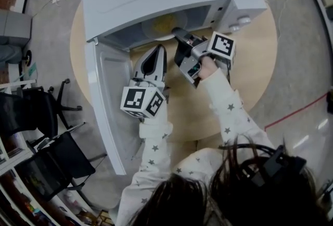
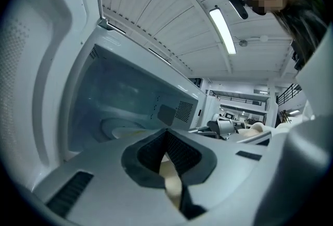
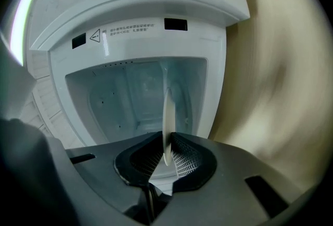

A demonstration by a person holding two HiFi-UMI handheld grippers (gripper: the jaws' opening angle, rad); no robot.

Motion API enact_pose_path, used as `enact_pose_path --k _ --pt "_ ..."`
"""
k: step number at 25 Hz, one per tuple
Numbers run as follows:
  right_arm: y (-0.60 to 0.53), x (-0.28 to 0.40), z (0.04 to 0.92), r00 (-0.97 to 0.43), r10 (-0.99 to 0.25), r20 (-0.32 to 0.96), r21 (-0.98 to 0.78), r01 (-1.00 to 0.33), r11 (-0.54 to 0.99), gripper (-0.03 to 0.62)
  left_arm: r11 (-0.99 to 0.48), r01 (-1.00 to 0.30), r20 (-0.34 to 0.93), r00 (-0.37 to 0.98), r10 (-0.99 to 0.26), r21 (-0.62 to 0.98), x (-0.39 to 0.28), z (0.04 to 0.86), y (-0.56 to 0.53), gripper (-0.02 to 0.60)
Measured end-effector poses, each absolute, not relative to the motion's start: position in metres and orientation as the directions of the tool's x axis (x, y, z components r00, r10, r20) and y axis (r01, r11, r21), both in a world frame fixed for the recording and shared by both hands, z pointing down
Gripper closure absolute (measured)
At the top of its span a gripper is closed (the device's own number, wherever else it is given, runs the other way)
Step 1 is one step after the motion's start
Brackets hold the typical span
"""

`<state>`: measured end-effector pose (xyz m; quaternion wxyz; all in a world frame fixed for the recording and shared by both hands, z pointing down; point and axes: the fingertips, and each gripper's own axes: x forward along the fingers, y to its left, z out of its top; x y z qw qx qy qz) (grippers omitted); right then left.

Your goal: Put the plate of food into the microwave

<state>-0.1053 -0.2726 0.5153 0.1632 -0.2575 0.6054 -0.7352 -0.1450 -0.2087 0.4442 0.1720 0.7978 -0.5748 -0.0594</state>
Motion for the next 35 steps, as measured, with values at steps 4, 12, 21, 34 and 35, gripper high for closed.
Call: enact_pose_path --k 4,12,21,34,35 --pt "-0.278 -0.104 0.514 -0.800 -0.571 0.184 -0.973 -0.065 -0.223 0.549 -0.282 -0.892 0.105 0.337 -0.936 0.352 -0.146 0.445 -0.215 0.584" --pt "-0.292 -0.110 0.506 -0.809 -0.561 0.173 -0.982 -0.101 -0.157 0.549 -0.285 -0.883 0.108 0.346 -0.932 0.372 -0.147 0.448 -0.222 0.584" --pt "-0.297 -0.117 0.509 -0.824 -0.543 0.162 -0.987 -0.141 -0.080 0.434 -0.284 -0.881 0.106 0.346 -0.932 0.378 -0.154 0.455 -0.225 0.584" --pt "-0.289 -0.119 0.525 -0.846 -0.497 0.194 -0.981 -0.178 -0.082 0.410 -0.286 -0.877 0.120 0.355 -0.927 0.386 -0.147 0.464 -0.220 0.584" --pt "-0.289 -0.119 0.524 -0.849 -0.494 0.188 -0.982 -0.174 -0.073 0.410 -0.286 -0.877 0.120 0.355 -0.927 0.386 -0.146 0.464 -0.220 0.584"
